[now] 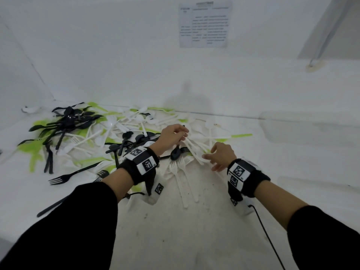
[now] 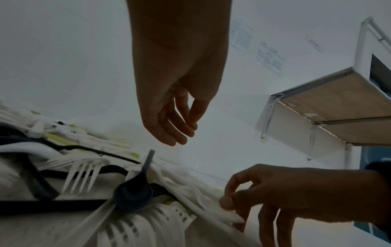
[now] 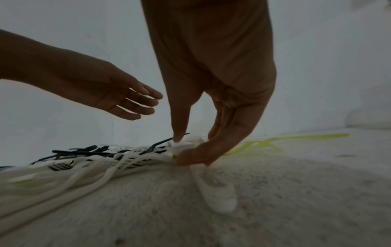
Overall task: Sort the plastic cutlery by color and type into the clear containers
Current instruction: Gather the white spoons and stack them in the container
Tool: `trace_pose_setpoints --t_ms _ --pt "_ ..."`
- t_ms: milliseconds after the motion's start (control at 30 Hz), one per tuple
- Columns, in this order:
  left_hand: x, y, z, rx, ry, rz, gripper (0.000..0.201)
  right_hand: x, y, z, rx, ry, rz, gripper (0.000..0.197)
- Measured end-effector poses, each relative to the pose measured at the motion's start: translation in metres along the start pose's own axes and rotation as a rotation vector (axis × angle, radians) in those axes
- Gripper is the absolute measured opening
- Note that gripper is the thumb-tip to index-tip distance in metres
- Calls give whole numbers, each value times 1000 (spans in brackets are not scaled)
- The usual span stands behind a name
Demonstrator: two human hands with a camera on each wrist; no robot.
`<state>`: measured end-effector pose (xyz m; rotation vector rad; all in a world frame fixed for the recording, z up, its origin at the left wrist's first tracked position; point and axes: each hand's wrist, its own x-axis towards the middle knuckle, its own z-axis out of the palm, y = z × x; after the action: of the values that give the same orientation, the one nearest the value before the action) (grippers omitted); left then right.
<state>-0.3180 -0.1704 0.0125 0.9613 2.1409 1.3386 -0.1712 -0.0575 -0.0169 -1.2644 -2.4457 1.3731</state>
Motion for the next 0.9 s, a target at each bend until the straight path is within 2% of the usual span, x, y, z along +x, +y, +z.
trace_pose_setpoints --t_ms 133,233,367,467,567,633,733,900 --pt "16 -2 -1 24 16 27 21 10 5 1 99 -13 8 33" --pt "27 -3 0 32 -5 4 22 14 8 -9 113 18 -35 20" --pt "47 3 3 51 4 63 24 12 2 -40 126 237 -154 7" --pt "63 3 7 126 15 156 23 10 -6 -65 324 384 -233 9" --pt "76 -6 14 254 -72 235 21 7 -11 -81 496 467 -263 10" --pt "82 -16 19 389 -198 246 24 7 -13 -87 539 508 -288 8" --pt "86 -29 26 609 -344 247 40 10 -14 -92 558 529 -313 9" --pt "89 -30 26 611 -304 322 36 15 -20 -83 631 411 -265 12"
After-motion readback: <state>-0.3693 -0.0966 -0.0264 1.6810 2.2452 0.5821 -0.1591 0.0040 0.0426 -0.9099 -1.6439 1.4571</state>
